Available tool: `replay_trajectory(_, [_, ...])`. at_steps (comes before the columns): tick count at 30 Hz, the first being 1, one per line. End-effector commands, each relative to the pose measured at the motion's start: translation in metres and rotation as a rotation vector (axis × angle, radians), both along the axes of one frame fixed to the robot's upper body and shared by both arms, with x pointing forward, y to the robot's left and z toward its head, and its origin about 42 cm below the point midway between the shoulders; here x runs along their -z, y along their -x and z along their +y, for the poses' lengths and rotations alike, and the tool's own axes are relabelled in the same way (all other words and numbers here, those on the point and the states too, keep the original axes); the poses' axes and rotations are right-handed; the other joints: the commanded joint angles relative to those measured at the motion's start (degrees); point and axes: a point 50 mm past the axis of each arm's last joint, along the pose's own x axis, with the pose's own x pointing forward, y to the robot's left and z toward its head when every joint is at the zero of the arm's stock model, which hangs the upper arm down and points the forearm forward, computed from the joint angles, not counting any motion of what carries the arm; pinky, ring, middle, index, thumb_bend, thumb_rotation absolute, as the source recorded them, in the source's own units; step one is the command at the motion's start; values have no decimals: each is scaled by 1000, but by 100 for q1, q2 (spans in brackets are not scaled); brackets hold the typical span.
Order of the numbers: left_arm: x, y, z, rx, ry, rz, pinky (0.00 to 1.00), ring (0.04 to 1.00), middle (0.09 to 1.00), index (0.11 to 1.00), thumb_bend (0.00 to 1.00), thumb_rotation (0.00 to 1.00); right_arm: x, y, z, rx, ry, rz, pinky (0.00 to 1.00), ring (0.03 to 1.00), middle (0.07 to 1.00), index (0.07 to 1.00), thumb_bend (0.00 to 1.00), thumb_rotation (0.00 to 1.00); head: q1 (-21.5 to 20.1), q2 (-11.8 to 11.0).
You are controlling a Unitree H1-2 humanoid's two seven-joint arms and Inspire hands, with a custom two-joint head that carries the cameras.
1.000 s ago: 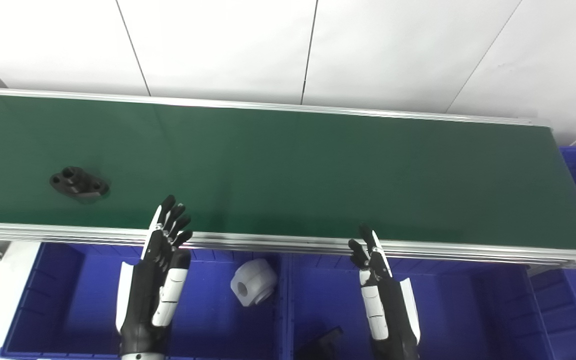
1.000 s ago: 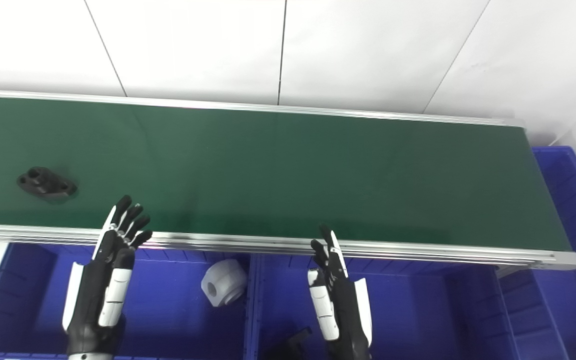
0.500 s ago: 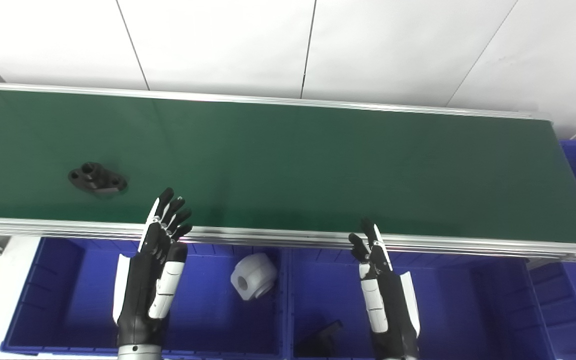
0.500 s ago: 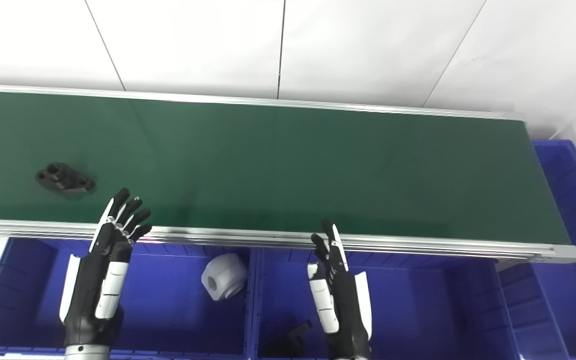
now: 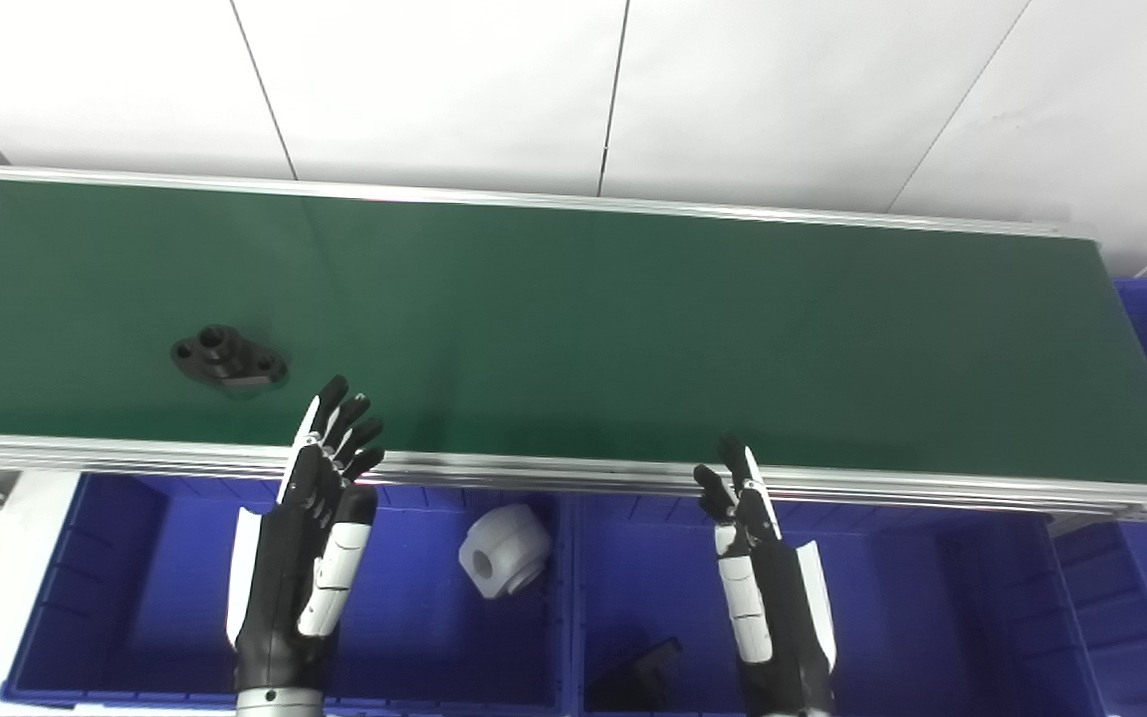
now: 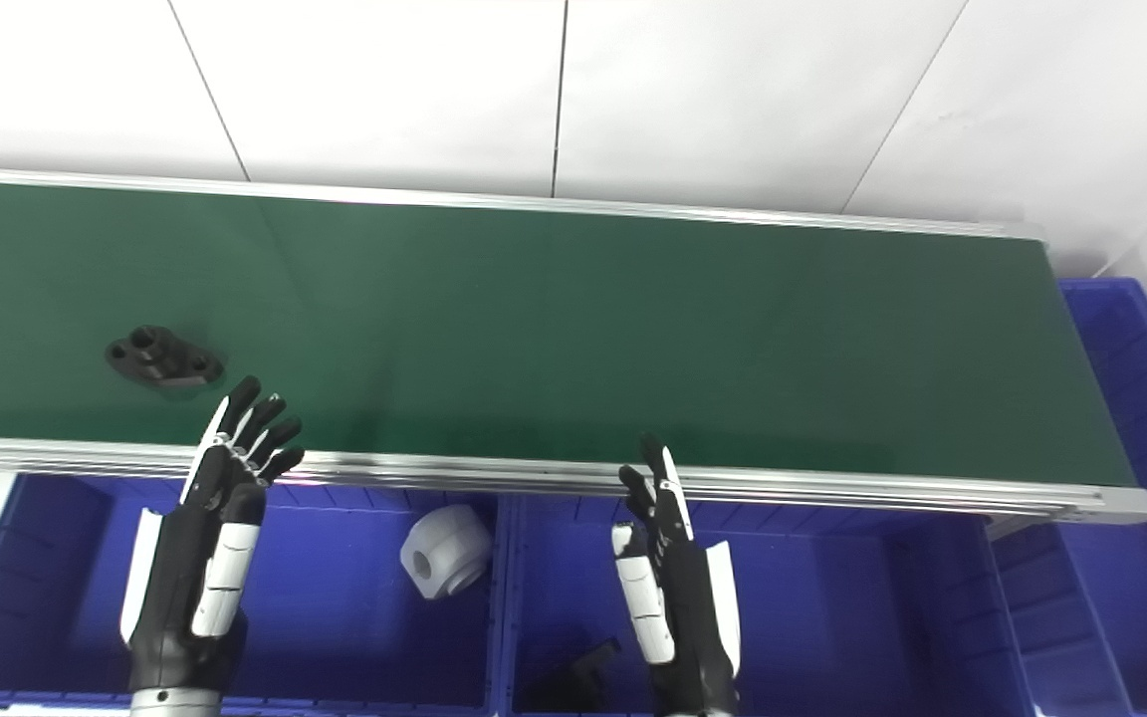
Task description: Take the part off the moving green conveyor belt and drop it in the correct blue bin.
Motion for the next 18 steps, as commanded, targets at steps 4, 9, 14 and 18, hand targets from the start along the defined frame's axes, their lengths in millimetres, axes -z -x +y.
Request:
replay_trajectory(4, [-1, 4, -4, 3, 20, -33, 844, 882, 916, 946, 511, 873, -4, -2, 17, 5, -53, -54, 912, 920, 978, 980, 698, 1000, 347, -190])
replay_trajectory(9, [4, 7, -8, 5, 24, -27, 846, 886, 918, 944, 527, 864, 1, 2, 12, 1, -46, -50, 919, 925, 983, 984, 706, 1000, 706, -495])
replay_trajectory(14, [9, 10, -14, 5, 14, -26, 827, 880, 910, 937, 518, 849, 9, 5, 6, -1, -39, -56, 918, 933, 999, 990, 712, 1000, 904, -746])
replay_trajectory(18, [15, 11, -18, -2, 15, -18, 822, 871, 902, 929, 522, 827, 15, 6, 2, -1, -38, -61, 917, 935, 1000, 994, 704, 1000, 978, -941])
